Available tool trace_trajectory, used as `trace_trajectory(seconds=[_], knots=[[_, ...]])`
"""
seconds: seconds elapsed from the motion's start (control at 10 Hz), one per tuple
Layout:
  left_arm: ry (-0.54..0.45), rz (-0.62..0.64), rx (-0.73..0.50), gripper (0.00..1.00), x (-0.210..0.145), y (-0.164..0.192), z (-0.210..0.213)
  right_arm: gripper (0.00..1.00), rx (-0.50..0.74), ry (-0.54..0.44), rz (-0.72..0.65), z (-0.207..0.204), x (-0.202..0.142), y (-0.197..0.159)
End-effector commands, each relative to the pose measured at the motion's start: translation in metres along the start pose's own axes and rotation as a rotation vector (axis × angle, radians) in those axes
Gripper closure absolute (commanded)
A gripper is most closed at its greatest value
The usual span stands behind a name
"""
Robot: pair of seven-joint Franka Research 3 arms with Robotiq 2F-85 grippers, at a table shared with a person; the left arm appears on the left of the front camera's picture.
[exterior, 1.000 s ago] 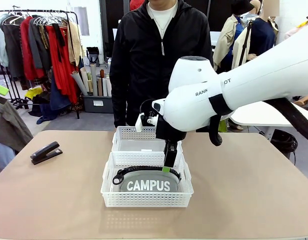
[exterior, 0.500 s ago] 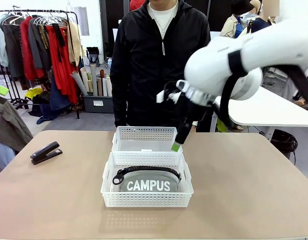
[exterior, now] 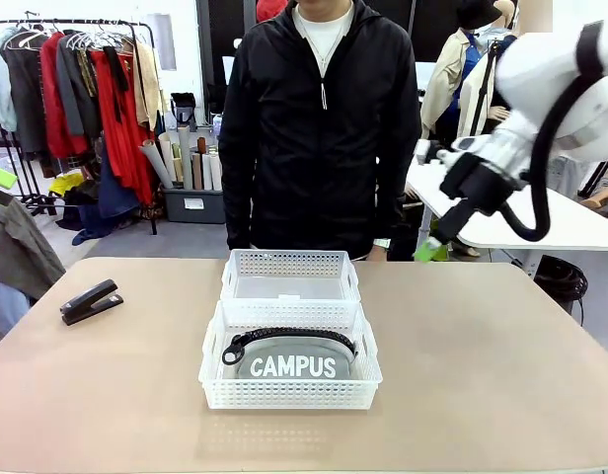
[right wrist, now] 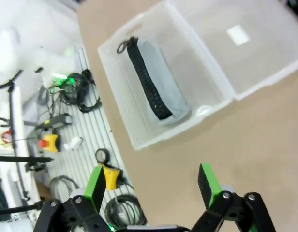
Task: Distribute items into two baskets.
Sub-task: Pick up the Stapler that the person points to.
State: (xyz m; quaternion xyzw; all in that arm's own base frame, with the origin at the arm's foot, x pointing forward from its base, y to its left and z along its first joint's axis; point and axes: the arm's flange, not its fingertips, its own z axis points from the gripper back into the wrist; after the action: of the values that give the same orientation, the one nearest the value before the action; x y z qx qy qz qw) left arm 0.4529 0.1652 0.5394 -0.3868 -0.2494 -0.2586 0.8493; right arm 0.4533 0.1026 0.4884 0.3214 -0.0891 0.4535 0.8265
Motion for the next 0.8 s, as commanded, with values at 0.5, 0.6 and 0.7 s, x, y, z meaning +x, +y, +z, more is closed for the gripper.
trace_trajectory(seconds=[0.5,0.6,0.7], knots=[[-0.004,-0.004,0.0,0.0,0.0,-0.002,0.0,0.0,-0.03,-0.397,-0.173,0.099,-0.103,-0.012],[-0.004,-0.004,0.0,0.0,0.0,-0.002,0.0,0.0,-0.033,-0.433,-0.183,0.11,-0.112,-0.012],[-0.004,-0.004,0.0,0.0,0.0,-0.002,0.0,0.0,-0.022,-0.473,-0.188,0.119,-0.122,-0.014]])
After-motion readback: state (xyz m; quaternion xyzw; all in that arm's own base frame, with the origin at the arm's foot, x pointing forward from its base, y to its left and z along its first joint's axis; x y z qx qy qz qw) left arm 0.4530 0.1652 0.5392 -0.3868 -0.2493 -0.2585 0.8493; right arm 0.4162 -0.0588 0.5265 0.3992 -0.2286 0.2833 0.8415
